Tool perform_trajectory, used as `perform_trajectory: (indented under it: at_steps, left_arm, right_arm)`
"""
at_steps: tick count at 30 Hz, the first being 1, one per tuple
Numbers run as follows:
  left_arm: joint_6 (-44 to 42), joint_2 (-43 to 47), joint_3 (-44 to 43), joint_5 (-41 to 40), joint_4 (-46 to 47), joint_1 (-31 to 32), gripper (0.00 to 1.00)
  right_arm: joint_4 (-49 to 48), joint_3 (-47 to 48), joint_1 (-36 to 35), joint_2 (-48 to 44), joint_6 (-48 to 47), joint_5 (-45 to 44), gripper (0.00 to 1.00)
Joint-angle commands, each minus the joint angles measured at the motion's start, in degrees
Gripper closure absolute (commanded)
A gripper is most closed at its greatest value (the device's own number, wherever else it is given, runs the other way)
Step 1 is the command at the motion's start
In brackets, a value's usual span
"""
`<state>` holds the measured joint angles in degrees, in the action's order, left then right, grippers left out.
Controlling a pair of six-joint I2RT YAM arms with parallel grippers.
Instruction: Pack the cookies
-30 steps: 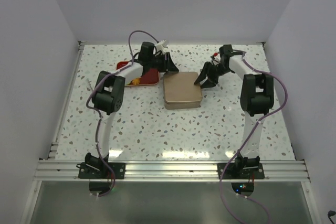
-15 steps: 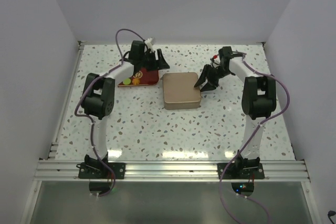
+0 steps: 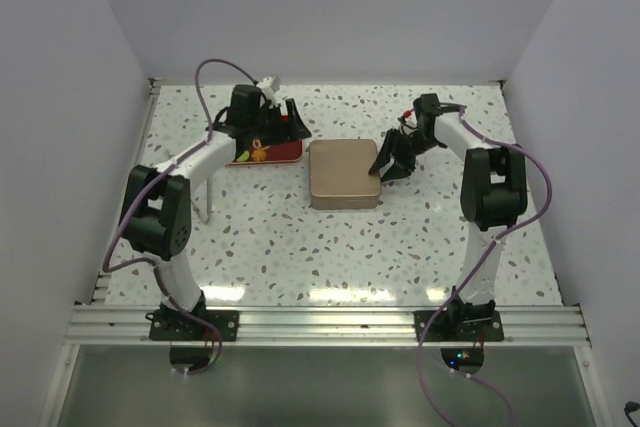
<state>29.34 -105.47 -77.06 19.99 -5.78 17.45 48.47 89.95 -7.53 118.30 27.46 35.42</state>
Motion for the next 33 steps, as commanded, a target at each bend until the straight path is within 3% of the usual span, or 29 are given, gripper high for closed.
perform_trajectory:
  at_steps: [1,7,8,13,23,28,33]
  left_arm:
    - [-1.04,7.11,3.05,-0.83,0.16,2.31,0.18]
    - [-0.87,10.55,5.6,4.52,2.35,7.67,0.51]
    - [-0.69,10.72,6.12,5.66,3.22,8.29,0.63]
    - [0.98,9.76,10.16,10.33,7.53,11.02,0.98]
    - [3.0,4.49,28.87,14.2,14.65,11.73,1.0]
    - [3.7,5.09,30.21,15.08,16.24,11.73,1.0]
    - [3.62,10.62,25.65,15.78,11.68,11.73,1.0]
  right_arm:
    - [0.75,-0.92,-0.38,-3.6,-1.1,-0.79,0.52]
    - [1.28,0.04,-0.38,-3.34,-1.01,-0.88,0.53]
    - [1.54,0.31,-0.38,-3.25,-1.1,-1.05,0.52]
    - [2.24,1.1,-0.38,-2.99,-1.1,-1.23,0.52]
    - [1.72,0.58,-0.38,-2.9,-0.39,-1.32,0.53]
    - [2.24,0.75,-0.47,-3.08,-0.3,-1.67,0.53]
    - [4.17,1.8,-0.47,-3.78,-1.09,-1.84,0.53]
